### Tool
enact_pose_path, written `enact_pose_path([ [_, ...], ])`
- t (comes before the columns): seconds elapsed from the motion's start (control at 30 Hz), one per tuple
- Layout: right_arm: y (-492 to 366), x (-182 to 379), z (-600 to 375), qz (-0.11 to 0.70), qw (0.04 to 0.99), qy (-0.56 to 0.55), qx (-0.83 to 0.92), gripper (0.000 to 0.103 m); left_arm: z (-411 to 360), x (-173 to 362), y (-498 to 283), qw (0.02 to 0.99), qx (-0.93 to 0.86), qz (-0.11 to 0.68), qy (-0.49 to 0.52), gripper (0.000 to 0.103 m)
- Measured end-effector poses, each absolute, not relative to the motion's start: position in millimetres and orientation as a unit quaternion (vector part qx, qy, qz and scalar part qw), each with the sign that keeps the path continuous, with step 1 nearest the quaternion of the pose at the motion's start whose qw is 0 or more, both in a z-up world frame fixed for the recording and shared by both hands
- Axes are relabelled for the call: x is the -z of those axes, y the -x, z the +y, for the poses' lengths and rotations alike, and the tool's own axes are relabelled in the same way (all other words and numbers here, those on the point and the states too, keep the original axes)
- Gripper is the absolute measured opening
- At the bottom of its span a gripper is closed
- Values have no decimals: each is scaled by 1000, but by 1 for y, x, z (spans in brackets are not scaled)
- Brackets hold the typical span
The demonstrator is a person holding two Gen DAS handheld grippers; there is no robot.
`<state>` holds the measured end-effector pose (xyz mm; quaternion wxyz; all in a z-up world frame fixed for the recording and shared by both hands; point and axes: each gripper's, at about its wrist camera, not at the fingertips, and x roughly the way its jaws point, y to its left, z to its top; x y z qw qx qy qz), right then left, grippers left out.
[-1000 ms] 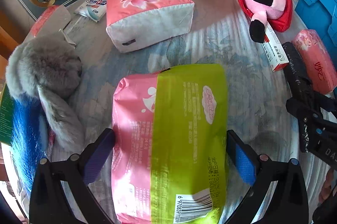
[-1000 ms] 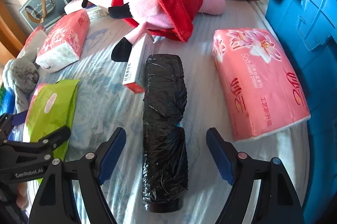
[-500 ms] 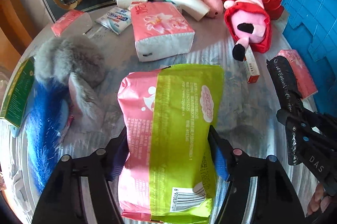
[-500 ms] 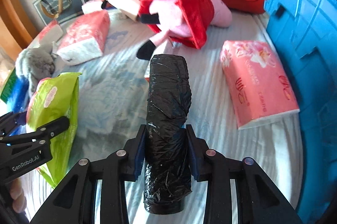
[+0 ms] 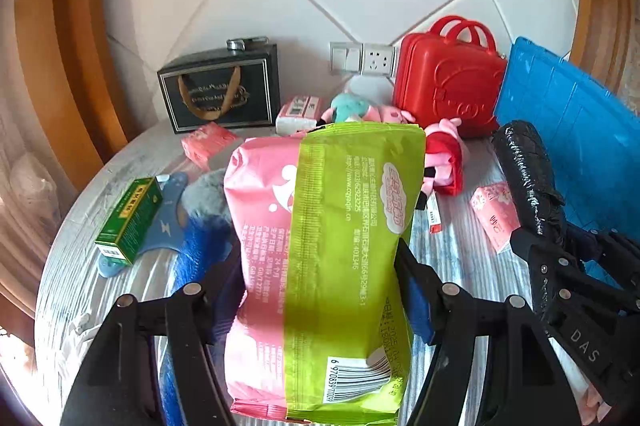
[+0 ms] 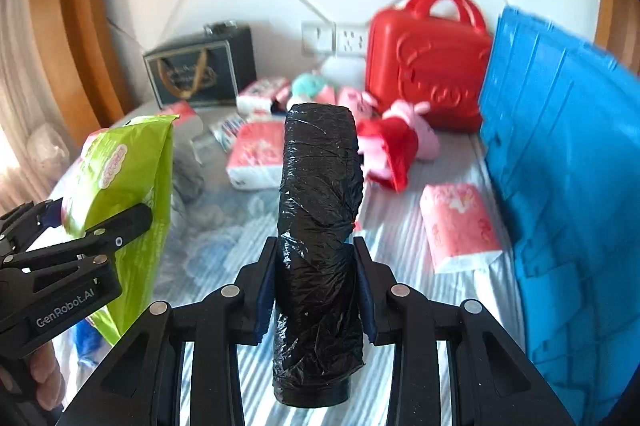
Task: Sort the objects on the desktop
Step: 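Lift the wipes pack and black roll and carry both over the crate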
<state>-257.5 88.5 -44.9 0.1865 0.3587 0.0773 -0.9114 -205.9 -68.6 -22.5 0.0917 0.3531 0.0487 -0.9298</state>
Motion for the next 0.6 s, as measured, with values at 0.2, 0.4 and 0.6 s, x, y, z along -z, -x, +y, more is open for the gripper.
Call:
enact_pose_path([
  [0.2,210,-10,92,83,169,-274,943,34,-55,-14,174,81,949,44,-301,67],
  [0.4,172,-56,111,91,131,-195,968,34,-20,-47,155,52,967,30,-249,67],
  [0.6,147,-93,167,86,107,-134,981,34,42,-84,148,37,980,28,-194,67],
])
